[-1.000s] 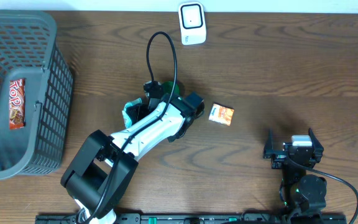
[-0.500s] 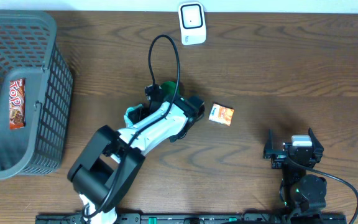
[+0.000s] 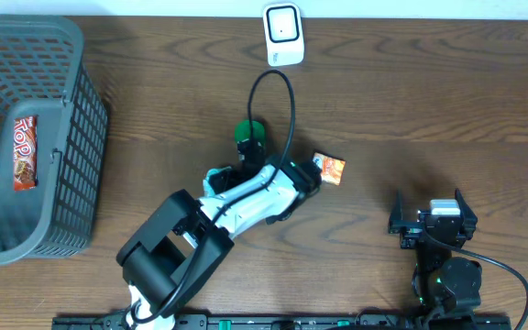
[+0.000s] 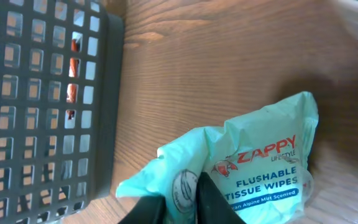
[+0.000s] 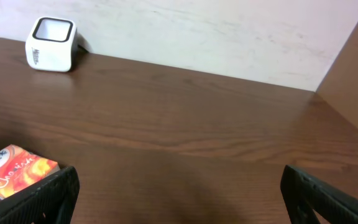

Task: Scan the item barcode
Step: 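Carry the wipes pack toward the scanner and hold it near the jar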

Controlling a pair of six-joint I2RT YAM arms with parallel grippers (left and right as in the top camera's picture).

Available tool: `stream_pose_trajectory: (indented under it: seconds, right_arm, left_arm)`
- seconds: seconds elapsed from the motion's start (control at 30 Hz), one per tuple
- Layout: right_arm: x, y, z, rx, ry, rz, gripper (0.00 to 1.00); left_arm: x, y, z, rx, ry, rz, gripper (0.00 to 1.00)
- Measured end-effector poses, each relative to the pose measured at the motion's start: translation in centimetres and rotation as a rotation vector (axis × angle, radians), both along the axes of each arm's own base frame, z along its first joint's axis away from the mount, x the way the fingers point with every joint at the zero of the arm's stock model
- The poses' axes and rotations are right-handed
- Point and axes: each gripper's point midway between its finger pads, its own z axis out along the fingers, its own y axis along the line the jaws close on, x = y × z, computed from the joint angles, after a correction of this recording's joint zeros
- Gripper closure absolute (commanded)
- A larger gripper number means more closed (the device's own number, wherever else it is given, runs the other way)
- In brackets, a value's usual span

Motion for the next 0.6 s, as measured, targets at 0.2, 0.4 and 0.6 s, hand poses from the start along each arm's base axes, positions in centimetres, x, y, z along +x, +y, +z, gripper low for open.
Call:
stream_pose_trajectory:
  seconds: [0.2,0.4,0.6]
  right_arm:
    - [0.0,0.0,0.0,0.0,0.0,0.0,0.01]
    - [0.0,0.0,0.0,0.0,0.0,0.0,0.01]
    - [0.0,0.0,0.0,0.0,0.0,0.0,0.01]
  left_arm:
    - [-0.6,-1.3,-0.2,-0.012,0.004,-0.038,0.83]
    - [-0.3,-3.4,-0.8,-0.08,-0.033,-0.069,0.83]
    - [0.4,-7.7,-3.1,-0.293,-0.017,-0.108,0.83]
